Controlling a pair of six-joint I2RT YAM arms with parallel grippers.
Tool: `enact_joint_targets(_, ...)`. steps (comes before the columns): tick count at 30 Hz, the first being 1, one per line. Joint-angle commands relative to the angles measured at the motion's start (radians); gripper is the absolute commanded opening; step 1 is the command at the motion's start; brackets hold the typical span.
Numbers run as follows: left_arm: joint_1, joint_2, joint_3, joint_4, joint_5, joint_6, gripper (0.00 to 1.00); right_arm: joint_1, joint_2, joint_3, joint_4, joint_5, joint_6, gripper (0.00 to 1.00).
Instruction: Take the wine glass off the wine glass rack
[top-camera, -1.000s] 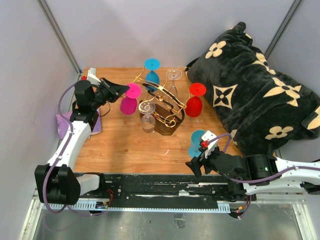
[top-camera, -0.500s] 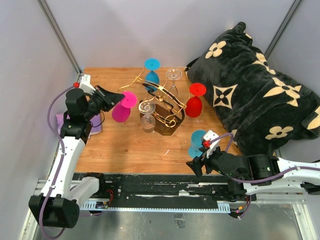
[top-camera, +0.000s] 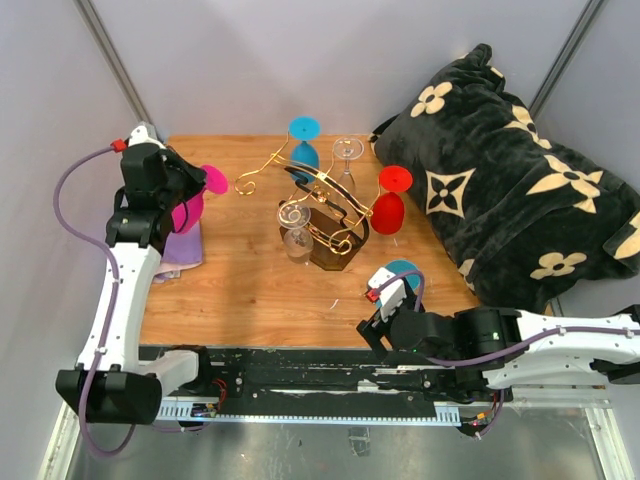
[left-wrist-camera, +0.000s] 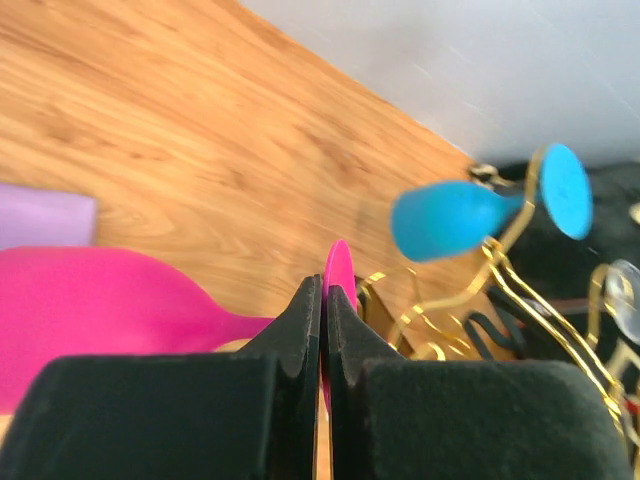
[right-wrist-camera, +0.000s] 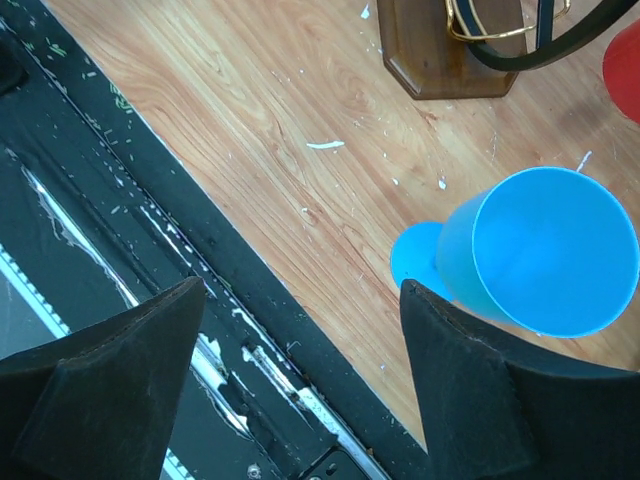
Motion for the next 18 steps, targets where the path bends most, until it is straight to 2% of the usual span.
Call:
enact_joint_targets(1, 0.038, 0.061, 0.051, -0.070, -0.199, 0.092, 0.00, -0.009, 0.010, 0.029, -0.026, 0.008, -0.033, 0.80)
enact_joint_targets(5, 0.080, 0.130, 0.074, -0.030, -0.241, 0.106, 0.00, -0.008, -0.041, 0.011, 0.003, 0.021, -0.049, 0.81)
enact_joint_targets(10, 0.083, 0.360, 0.215, -0.016, -0.337, 0.159, 0.00, -0.008, -0.076, -0.011, 0.007, 0.029, -0.048, 0.81)
enact_joint_targets(18, 0.083, 0.870, 0.641, -0.097, -0.513, 0.318, 0.00, -0.009, -0.078, -0.023, 0.007, 0.021, -0.034, 0.82)
